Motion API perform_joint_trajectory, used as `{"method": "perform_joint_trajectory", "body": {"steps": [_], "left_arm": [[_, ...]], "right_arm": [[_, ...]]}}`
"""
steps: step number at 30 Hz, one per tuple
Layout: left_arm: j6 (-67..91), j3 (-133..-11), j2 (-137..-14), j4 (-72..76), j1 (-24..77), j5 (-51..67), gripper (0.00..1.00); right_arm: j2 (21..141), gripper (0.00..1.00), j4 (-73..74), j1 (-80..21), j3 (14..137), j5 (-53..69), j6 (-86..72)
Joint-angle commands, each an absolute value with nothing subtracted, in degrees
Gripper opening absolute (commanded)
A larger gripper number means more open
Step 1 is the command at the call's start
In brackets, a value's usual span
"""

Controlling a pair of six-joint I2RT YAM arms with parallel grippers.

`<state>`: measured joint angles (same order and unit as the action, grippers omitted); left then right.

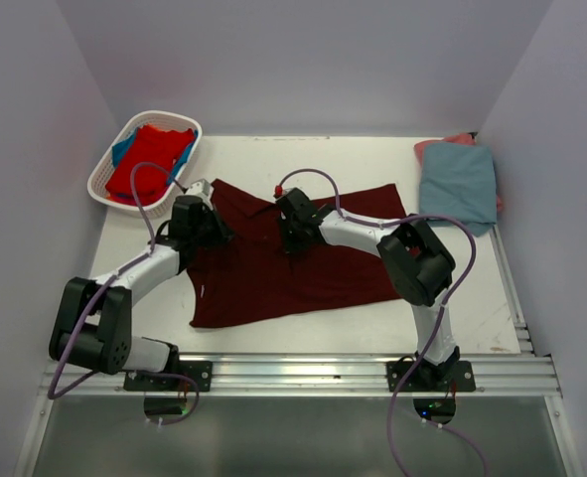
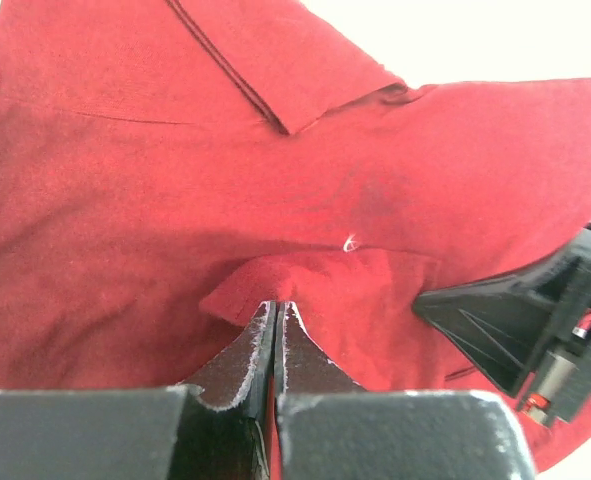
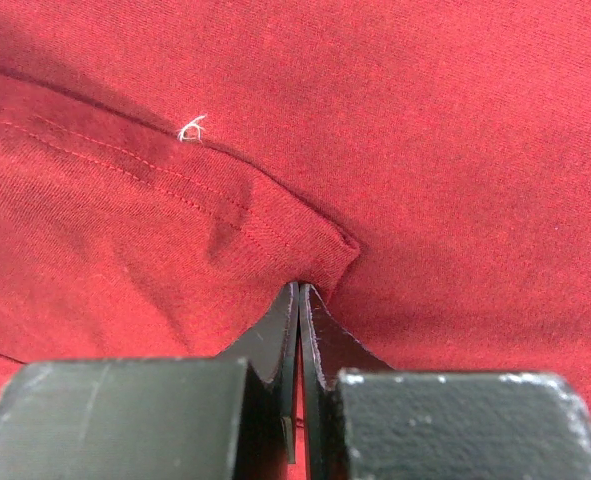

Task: Fold and stack the t-shirts
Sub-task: Fold the flattened tshirt in 1/3 of the way

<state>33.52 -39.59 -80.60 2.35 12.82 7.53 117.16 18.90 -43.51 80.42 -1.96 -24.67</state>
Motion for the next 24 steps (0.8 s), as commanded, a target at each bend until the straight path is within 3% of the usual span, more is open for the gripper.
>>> {"method": "perform_joint_trajectory", "body": {"steps": [1, 7, 9, 10, 11, 14, 17, 24], "left_arm": [[33.0, -38.2, -77.3, 6.2, 12.6, 8.1, 0.00], [33.3, -40.5, -81.6, -3.6, 12.6, 0.3, 0.01], [34.0, -41.1, -84.8, -6.3, 12.5, 0.3, 0.09], [34.4, -41.2, -85.6, -6.8, 12.5, 0.3, 0.15], [34.6, -41.0, -86.4, -7.0, 12.6, -0.1, 0.38], [36.3, -40.4, -85.7, -8.3, 12.6, -3.9, 0.81], [36.3, -39.2, -82.1, -6.5, 12.6, -4.0, 0.93], [35.2, -38.1, -75.4, -4.0, 12.6, -2.2, 0.93]], "right_arm": [[119.1, 0.00, 19.3, -43.6, 80.1, -2.5, -25.0], [119.2, 0.00, 19.6, -43.6, 80.4, -2.4, -24.8], [119.2, 0.00, 19.9, -43.6, 80.6, -2.4, -24.7], [119.1, 0.00, 19.9, -43.6, 80.5, -2.4, -24.6], [119.1, 0.00, 19.9, -43.6, 80.5, -2.4, -24.6], [118.7, 0.00, 20.0, -43.6, 80.2, -2.5, -24.5], [118.7, 0.00, 19.9, -43.6, 80.2, -2.5, -24.4], [118.7, 0.00, 19.8, -43.6, 80.6, -2.3, -24.3]]}}
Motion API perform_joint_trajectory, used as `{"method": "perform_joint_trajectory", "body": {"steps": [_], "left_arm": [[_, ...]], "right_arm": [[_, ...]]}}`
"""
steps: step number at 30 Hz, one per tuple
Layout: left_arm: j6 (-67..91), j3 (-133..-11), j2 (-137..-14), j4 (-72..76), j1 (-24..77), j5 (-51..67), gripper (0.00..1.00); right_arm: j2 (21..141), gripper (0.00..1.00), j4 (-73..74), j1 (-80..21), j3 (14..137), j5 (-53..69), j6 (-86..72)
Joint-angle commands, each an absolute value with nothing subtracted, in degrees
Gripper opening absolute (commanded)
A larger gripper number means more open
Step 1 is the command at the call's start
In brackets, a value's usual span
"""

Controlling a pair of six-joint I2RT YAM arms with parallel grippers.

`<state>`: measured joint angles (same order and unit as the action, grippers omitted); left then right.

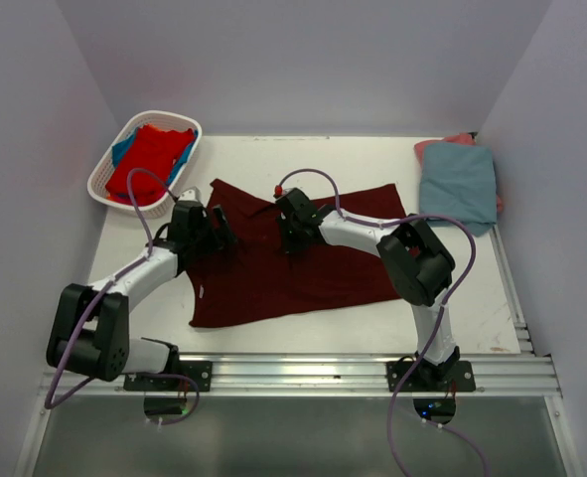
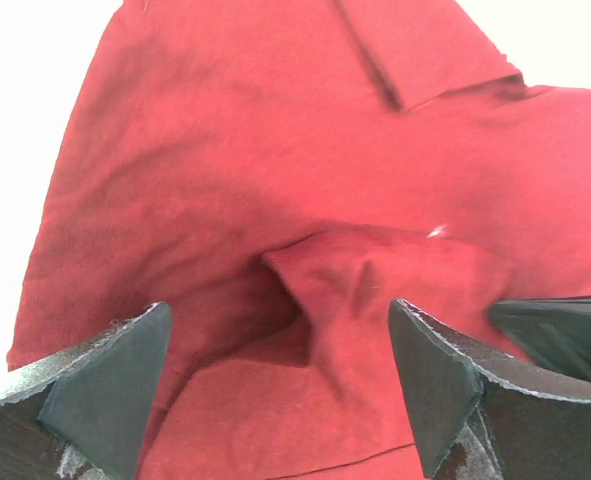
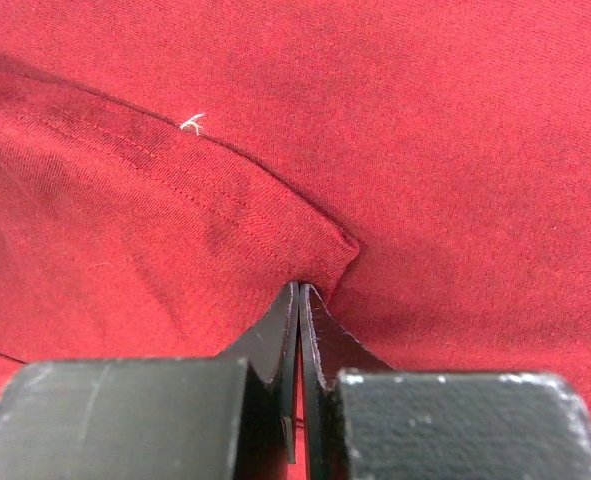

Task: Fold and stack the t-shirts
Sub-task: Fold the flattened tshirt in 1/3 of the way

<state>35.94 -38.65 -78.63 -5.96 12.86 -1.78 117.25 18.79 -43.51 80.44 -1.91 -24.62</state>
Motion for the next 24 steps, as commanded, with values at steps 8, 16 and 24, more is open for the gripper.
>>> {"method": "perform_joint_trajectory", "body": {"steps": [8, 16, 24], "left_arm": [[35.1, -38.2, -77.7, 1.1, 12.5, -0.3, 0.90], [44.6, -39.7, -84.1, 4.6, 10.0, 10.3, 0.79], [59.1, -29.9, -77.2, 20.7, 4.8, 14.8, 0.74]], "right_arm": [[118.4, 0.00, 19.7, -43.6, 80.4, -2.3, -24.3], [117.2, 0.00, 19.5, -43.6, 79.1, -2.5, -24.0], [116.9, 0.00, 19.3, -43.6, 78.5, -2.6, -23.4]]}}
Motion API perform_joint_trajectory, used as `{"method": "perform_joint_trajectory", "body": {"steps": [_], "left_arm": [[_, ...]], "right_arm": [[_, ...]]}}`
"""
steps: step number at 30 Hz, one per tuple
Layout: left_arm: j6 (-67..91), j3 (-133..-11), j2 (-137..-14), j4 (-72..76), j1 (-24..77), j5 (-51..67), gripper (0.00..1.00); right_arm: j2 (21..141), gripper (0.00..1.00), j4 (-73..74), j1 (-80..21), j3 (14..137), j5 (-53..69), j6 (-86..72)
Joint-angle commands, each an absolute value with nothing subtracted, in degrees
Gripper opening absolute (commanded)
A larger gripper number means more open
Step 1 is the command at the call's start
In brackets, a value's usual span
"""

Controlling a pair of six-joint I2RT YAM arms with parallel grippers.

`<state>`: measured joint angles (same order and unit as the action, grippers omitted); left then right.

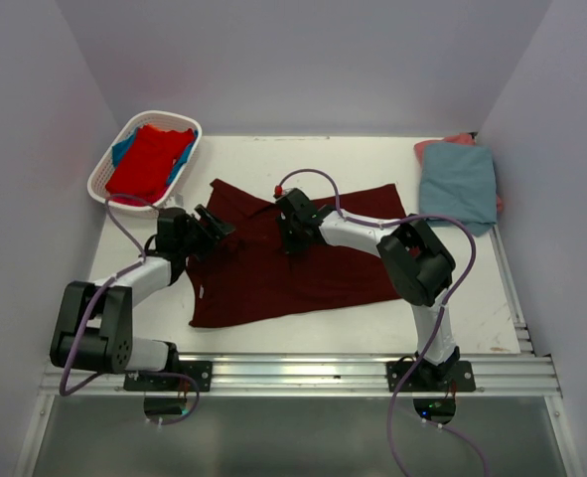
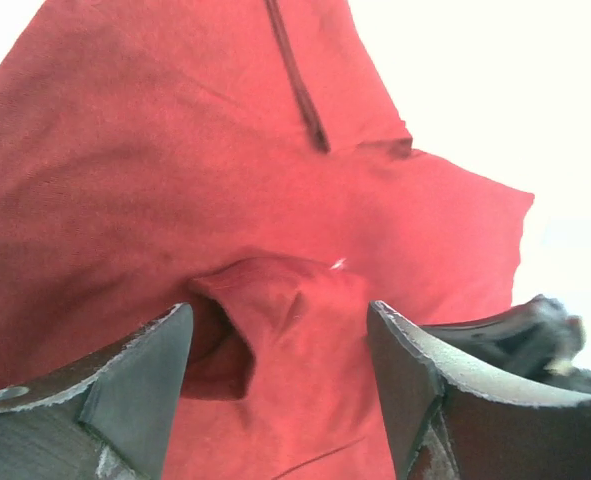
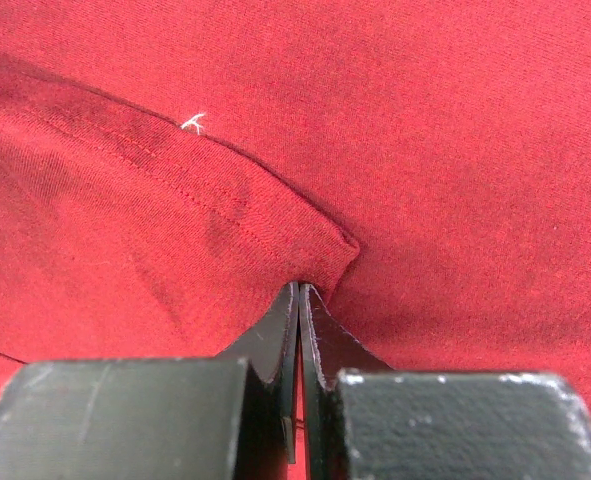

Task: Fold and stack the t-shirts
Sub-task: Fold the flattened tshirt in 1/3 of the way

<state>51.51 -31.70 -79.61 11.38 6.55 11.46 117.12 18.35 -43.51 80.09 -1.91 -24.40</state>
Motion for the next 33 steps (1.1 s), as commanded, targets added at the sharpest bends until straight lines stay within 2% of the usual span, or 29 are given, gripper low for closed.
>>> {"method": "perform_joint_trajectory", "body": {"steps": [1, 12, 21, 33], "left_arm": [[60.1, -29.6, -77.3, 20.7, 3.7, 15.5, 0.73], [69.0, -29.4, -83.2, 19.4, 0.4, 26.1, 0.66], [67.7, -32.3, -80.1, 11.2, 0.1, 24.7, 0.68], [69.5, -31.8, -90.3, 17.9, 0.1, 28.7, 0.67]], "right_arm": [[116.9, 0.00, 19.3, -43.6, 78.5, -2.6, -23.4], [117.2, 0.00, 19.2, -43.6, 78.4, -2.8, -23.1], [117.6, 0.00, 19.2, -43.7, 78.5, -2.7, -22.9], [117.2, 0.00, 19.2, -43.6, 78.1, -3.1, -23.0]]}}
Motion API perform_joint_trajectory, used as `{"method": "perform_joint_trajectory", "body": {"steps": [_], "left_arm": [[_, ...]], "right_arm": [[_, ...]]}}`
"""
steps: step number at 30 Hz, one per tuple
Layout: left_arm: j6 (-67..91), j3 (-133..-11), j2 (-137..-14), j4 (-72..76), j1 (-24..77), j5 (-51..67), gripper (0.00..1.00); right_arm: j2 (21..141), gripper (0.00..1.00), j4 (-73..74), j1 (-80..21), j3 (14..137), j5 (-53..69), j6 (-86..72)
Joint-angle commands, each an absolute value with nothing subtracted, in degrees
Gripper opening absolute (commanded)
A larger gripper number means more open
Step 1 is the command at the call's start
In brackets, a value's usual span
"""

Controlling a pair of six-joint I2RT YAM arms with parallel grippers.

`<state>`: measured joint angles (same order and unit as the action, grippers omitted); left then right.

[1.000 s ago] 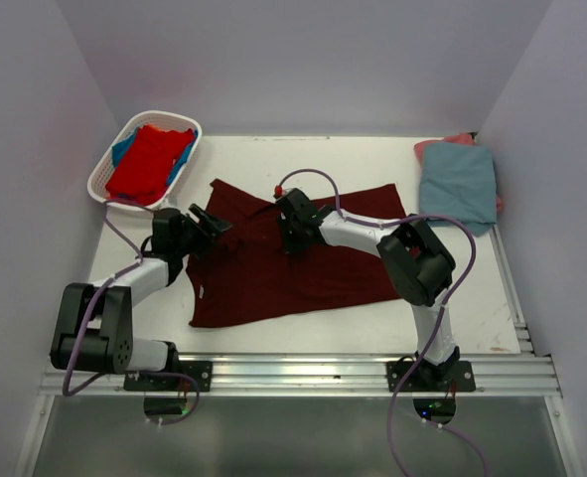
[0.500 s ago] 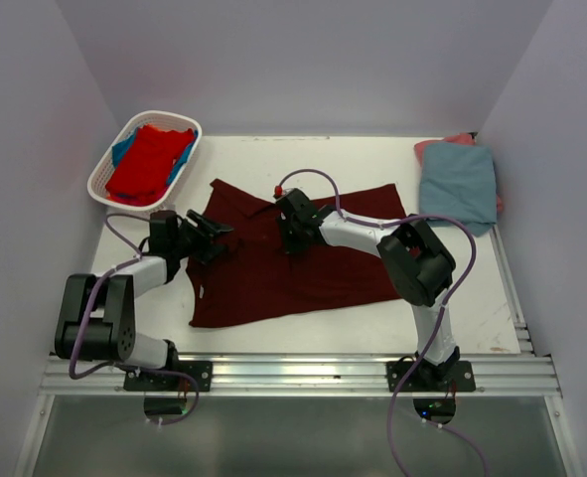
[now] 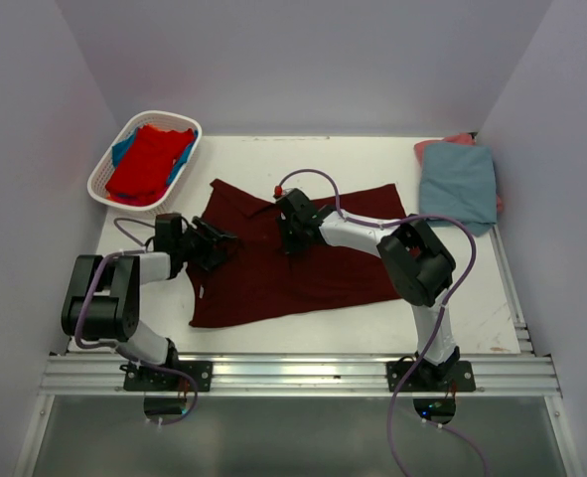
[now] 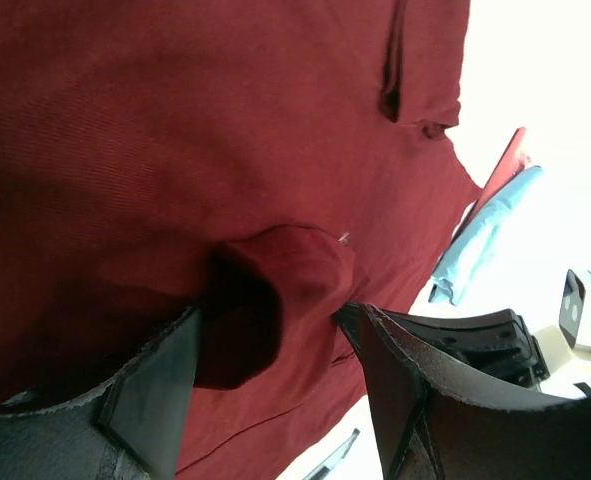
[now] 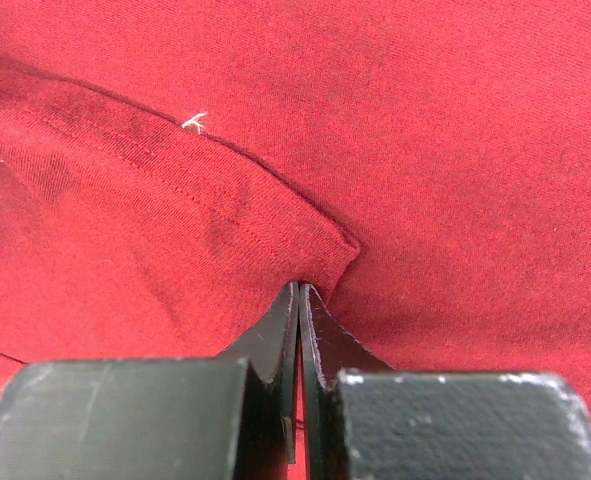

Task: Fold and stack the t-shirts
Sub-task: Fold the flattened tshirt in 1/3 of the way

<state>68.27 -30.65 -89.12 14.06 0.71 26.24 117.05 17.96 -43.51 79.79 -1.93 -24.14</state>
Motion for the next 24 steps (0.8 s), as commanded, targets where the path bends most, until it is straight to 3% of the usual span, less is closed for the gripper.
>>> {"method": "perform_joint_trajectory", "body": {"steps": [1, 10, 16, 19, 20, 23, 24], "left_arm": [[69.7, -32.0, -90.5, 18.4, -1.3, 28.8, 0.67], [70.5, -32.6, -94.5, 23.0, -1.7, 30.8, 0.63], [71.7, -33.1, -100.0, 27.2, -1.9, 32.1, 0.38], [71.7, -33.6, -100.5, 27.5, -1.9, 32.3, 0.23], [71.5, -33.7, -100.4, 27.5, -1.9, 32.4, 0.13], [70.7, -34.4, -99.6, 26.7, -1.9, 33.1, 0.00], [70.5, -34.7, -99.3, 26.1, -1.9, 33.4, 0.00]], "right_arm": [[117.2, 0.00, 19.1, -43.6, 78.0, -3.2, -23.0], [117.2, 0.00, 19.0, -43.6, 78.0, -2.8, -23.0], [116.7, 0.00, 18.9, -43.6, 77.5, -3.1, -23.0], [116.6, 0.00, 18.8, -43.6, 77.2, -3.3, -22.9], [116.7, 0.00, 18.8, -43.6, 77.2, -3.3, -22.9], [116.8, 0.00, 18.6, -43.6, 77.3, -3.1, -22.9], [116.9, 0.00, 18.7, -43.6, 77.3, -3.0, -22.9]]}}
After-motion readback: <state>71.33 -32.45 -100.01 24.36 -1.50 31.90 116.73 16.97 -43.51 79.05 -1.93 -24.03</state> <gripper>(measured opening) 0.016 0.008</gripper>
